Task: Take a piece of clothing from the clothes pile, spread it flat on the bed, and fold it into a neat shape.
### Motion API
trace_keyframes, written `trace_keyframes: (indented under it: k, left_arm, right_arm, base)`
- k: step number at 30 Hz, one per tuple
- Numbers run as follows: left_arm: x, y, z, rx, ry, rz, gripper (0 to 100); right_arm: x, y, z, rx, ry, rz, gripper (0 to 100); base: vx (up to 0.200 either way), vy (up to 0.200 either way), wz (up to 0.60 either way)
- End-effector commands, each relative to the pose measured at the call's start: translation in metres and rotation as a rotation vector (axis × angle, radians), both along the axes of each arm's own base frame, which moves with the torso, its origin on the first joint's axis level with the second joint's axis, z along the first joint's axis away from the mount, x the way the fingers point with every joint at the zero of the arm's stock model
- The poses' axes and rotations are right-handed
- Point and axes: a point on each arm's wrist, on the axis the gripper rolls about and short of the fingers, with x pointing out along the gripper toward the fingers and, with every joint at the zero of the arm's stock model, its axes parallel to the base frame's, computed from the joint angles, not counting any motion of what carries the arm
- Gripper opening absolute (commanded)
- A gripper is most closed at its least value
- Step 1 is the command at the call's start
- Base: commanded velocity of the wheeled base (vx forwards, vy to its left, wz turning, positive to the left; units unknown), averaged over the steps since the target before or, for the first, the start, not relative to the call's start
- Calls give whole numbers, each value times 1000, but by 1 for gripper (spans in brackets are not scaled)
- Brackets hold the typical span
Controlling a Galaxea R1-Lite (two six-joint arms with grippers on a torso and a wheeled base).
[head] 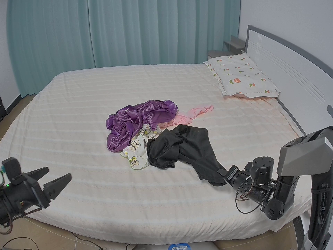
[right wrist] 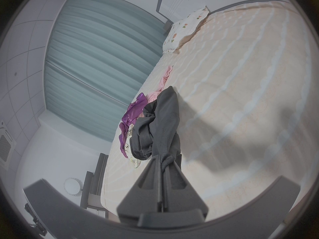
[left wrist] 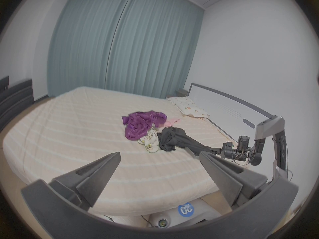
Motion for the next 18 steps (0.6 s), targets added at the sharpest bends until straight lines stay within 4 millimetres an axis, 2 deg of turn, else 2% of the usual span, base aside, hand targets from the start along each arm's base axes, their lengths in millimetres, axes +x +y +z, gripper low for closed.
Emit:
trace_keyframes:
  k: [1, 2, 3, 5, 7, 9, 12, 14, 18]
  left_arm:
    - [173, -97, -116, -143, 429, -16, 100]
    - [173, -97, -116, -143, 429, -16, 100]
    - [188, -112, -130, -124, 433, -13, 100]
    - [201, -129, -143, -100, 430, -6, 100]
    - [206, -138, -152, -84, 439, -6, 100]
    - [217, -161, -173, -56, 456, -20, 100]
    - [225, -171, -181, -52, 451, -26, 100]
    - [245, -186, -193, -41, 438, -10, 100]
    - [264, -202, -201, -59, 435, 15, 100]
  right_arm:
    - [-6, 6, 2, 26, 3, 13, 0]
    - [-6, 6, 2, 26, 3, 13, 0]
    - [-6, 6, 2, 28, 6, 15, 0]
    - [-6, 6, 1, 30, 10, 16, 0]
    - [-6, 6, -2, 26, 17, 14, 0]
    - [-5, 6, -6, 20, 27, 14, 0]
    - [-6, 6, -6, 19, 28, 14, 0]
    - [-6, 6, -6, 17, 28, 14, 0]
    - [-6, 6, -7, 18, 30, 13, 0]
  base:
    - [0, 0, 0]
    - [0, 0, 0]
    - [0, 0, 0]
    - [0, 0, 0]
    - [0, 0, 0]
    - [0, 0, 0]
    - [0, 0, 0]
    - [0, 0, 0]
    - [0, 0, 0]
